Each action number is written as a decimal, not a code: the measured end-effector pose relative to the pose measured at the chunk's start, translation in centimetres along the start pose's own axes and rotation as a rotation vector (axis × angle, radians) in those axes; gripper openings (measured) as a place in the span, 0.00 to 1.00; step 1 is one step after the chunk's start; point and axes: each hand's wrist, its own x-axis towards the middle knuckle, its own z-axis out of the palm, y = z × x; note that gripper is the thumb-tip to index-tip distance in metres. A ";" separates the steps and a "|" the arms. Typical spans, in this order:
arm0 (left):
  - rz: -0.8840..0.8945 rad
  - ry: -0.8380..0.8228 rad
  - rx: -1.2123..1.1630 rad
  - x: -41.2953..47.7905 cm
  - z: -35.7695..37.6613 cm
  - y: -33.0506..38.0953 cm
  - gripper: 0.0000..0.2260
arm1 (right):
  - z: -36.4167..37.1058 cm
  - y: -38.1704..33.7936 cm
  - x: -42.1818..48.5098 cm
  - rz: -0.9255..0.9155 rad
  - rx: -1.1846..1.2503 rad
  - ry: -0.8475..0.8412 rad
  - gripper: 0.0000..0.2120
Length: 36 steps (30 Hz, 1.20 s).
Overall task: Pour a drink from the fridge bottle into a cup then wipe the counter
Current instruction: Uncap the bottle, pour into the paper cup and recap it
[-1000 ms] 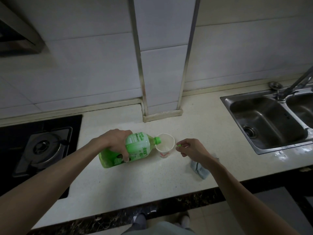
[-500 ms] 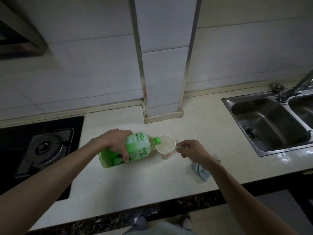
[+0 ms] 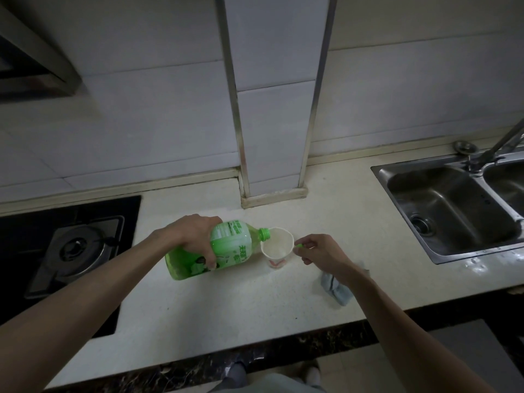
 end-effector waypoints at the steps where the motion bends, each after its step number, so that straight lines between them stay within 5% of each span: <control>1: 0.000 -0.003 0.000 0.0 0.0 0.0 0.39 | 0.0 0.0 0.0 0.002 0.000 0.002 0.13; 36: -0.018 -0.028 0.022 0.3 0.0 -0.1 0.40 | 0.1 0.2 0.3 0.016 -0.022 -0.023 0.14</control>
